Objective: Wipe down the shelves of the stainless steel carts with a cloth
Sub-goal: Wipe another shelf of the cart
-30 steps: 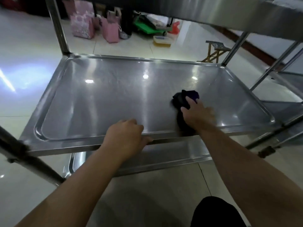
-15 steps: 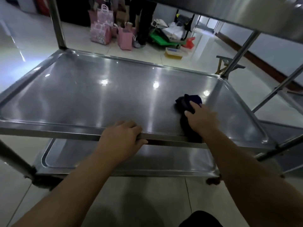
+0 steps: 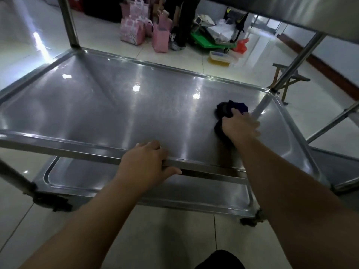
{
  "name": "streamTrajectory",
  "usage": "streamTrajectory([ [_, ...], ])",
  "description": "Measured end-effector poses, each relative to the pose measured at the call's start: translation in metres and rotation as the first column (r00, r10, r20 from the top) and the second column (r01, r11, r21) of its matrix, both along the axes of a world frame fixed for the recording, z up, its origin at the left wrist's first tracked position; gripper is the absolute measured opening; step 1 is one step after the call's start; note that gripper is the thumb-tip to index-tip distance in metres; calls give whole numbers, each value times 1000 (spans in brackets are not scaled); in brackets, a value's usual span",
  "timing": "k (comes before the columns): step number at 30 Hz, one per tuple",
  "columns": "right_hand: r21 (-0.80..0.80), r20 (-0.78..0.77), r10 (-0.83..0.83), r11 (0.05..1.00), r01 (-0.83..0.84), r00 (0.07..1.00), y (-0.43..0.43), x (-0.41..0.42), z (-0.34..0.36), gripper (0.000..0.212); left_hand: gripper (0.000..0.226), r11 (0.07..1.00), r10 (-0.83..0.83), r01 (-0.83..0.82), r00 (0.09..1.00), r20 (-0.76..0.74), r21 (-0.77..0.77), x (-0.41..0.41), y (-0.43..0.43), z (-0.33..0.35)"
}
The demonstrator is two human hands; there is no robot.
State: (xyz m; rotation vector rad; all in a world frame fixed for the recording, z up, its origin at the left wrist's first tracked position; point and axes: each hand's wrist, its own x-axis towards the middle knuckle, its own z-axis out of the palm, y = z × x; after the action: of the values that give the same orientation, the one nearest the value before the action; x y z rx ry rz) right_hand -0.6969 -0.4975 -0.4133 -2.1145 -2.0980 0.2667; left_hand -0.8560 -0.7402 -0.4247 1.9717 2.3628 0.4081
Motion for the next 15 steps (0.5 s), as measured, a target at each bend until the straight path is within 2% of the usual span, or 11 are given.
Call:
streamTrajectory([
  [2, 16, 7, 194, 981, -194, 981, -15, -35, -1, 58, 57, 999, 36, -36, 999, -6, 33, 2, 1, -2],
  [3, 37, -9, 339, 940, -339, 941, -25, -51, -5, 57, 57, 998, 47, -46, 999, -9, 48, 3, 1, -3],
  [4, 64, -7, 497, 866, -496, 868, -37, -63, -10, 55, 56, 997, 50, -50, 999, -11, 64, 2, 1, -4],
  [6, 91, 4, 767, 638, -764, 641, -58, -73, -17, 53, 55, 995, 52, -51, 999, -4, 86, 1, -1, -6],
  [7, 88, -11, 831, 554, -828, 555, -56, -69, -17, 52, 55, 995, 55, -55, 998, 1, 82, 1, -2, -6],
  [8, 84, -36, 847, 532, -843, 531, -47, -63, -14, 51, 57, 995, 59, -59, 998, 8, 75, 1, -3, -6],
  [9, 79, -46, 814, 580, -811, 579, -33, -55, -12, 50, 58, 996, 63, -64, 998, 21, 69, 1, -3, -7],
  [10, 76, -38, 734, 678, -731, 678, -16, -44, -12, 50, 59, 995, 67, -70, 997, 36, 65, 2, -4, -6],
  [12, 58, -73, 439, 898, -436, 895, 17, -19, -11, 51, 60, 995, 82, -85, 995, 51, 56, 4, -3, -5],
  [14, 21, -151, 218, 976, -217, 964, 29, -6, -11, 54, 60, 993, 97, -100, 994, 55, 60, 5, -3, -4],
  [15, 11, -148, 200, 980, -201, 969, 25, -6, -10, 55, 60, 992, 99, -103, 993, 62, 68, 6, -3, -5],
])
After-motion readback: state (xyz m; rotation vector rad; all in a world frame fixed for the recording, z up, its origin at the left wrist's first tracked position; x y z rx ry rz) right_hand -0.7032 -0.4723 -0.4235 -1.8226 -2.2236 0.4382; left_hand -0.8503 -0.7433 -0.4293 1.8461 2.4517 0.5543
